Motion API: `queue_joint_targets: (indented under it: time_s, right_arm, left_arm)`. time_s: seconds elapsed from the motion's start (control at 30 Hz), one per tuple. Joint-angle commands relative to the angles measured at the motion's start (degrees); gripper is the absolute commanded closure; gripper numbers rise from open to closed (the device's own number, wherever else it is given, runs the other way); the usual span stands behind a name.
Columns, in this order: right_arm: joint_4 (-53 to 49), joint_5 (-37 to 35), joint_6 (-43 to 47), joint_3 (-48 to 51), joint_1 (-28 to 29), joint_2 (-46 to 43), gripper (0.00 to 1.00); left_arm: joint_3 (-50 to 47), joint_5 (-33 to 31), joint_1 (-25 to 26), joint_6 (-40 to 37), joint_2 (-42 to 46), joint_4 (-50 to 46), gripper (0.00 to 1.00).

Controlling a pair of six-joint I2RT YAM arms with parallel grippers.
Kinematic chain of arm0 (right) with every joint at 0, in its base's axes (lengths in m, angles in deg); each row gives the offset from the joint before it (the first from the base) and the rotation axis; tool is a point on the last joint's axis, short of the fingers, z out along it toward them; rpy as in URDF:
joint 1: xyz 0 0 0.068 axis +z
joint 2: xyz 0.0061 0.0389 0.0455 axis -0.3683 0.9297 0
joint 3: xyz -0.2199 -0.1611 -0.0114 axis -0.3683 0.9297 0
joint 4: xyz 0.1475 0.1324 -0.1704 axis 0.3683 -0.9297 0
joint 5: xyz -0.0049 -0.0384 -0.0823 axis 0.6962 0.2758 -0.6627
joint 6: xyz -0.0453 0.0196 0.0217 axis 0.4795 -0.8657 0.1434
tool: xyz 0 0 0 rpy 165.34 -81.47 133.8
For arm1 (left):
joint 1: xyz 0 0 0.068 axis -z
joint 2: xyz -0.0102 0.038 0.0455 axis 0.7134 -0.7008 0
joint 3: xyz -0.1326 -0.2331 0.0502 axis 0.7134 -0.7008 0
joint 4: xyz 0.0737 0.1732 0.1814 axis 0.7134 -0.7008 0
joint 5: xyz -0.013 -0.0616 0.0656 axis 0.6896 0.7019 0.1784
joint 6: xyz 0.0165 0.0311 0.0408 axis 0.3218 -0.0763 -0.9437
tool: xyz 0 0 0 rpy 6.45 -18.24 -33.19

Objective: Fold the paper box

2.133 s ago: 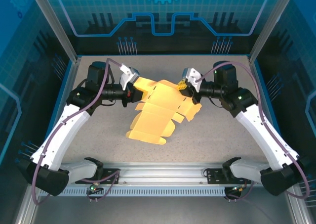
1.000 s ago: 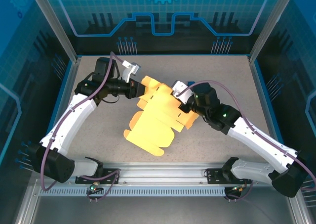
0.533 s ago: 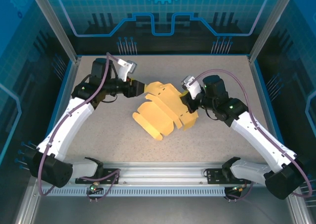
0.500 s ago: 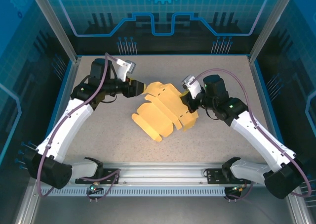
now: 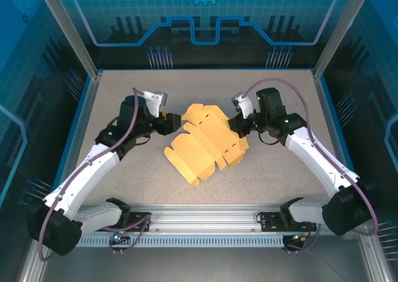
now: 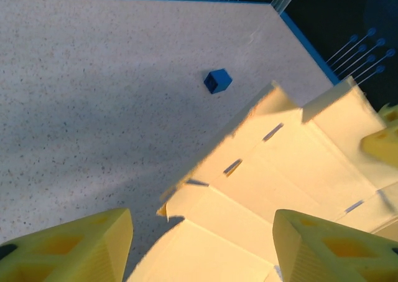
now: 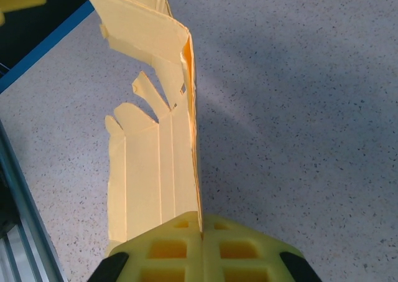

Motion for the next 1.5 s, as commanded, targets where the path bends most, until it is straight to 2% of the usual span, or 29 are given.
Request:
queue_joint_targets:
  time_s: [0.0,0.17,0.33,0.5,0.7,0.9,1.07,1.23,1.47]
  right_arm:
    - [-3.08,0.23,0.08,-2.92,-1.51,1.75,1.00]
    - [-4.16,-4.27,-1.91,-4.02,-2.13,4.52,1.00]
    - [-3.08,-7.22,-3.98,-3.17,-2.22,8.62,1.00]
    - [-1.97,-9.68,-4.31,-3.05,-2.23,12.06,1.00]
    - [-1.94,-10.81,-3.78,-3.94,-2.26,14.84,1.00]
    - [-1.75,-11.43,-3.61,-4.02,-2.22,15.80,1.00]
    - [-1.36,-11.48,-4.05,-4.02,-2.22,15.76,1.00]
    - [-0.11,-11.80,-5.96,-3.54,-1.07,15.67,1.00]
    - [1.06,-18.01,-10.21,-1.88,3.35,14.02,1.00]
  left_arm:
    - [-3.95,-6.22,1.26,1.68,-0.77,6.18,0.36]
    - [-8.58,-8.33,3.64,5.05,-1.77,10.12,0.38]
    - [-14.24,-5.13,9.89,7.41,-5.42,21.18,0.43]
    - [-14.89,-5.38,15.29,8.51,-16.25,31.39,0.45]
    - [-11.55,-4.52,19.16,8.37,-30.45,41.52,0.50]
    - [-7.09,-4.46,20.43,9.14,-40.12,42.88,0.59]
    - [-7.27,-5.89,20.76,11.34,-42.76,43.42,0.70]
    - [-8.62,-6.32,20.82,15.46,-44.80,46.55,0.73]
    - [-9.41,-6.26,20.88,20.76,-48.58,51.99,0.77]
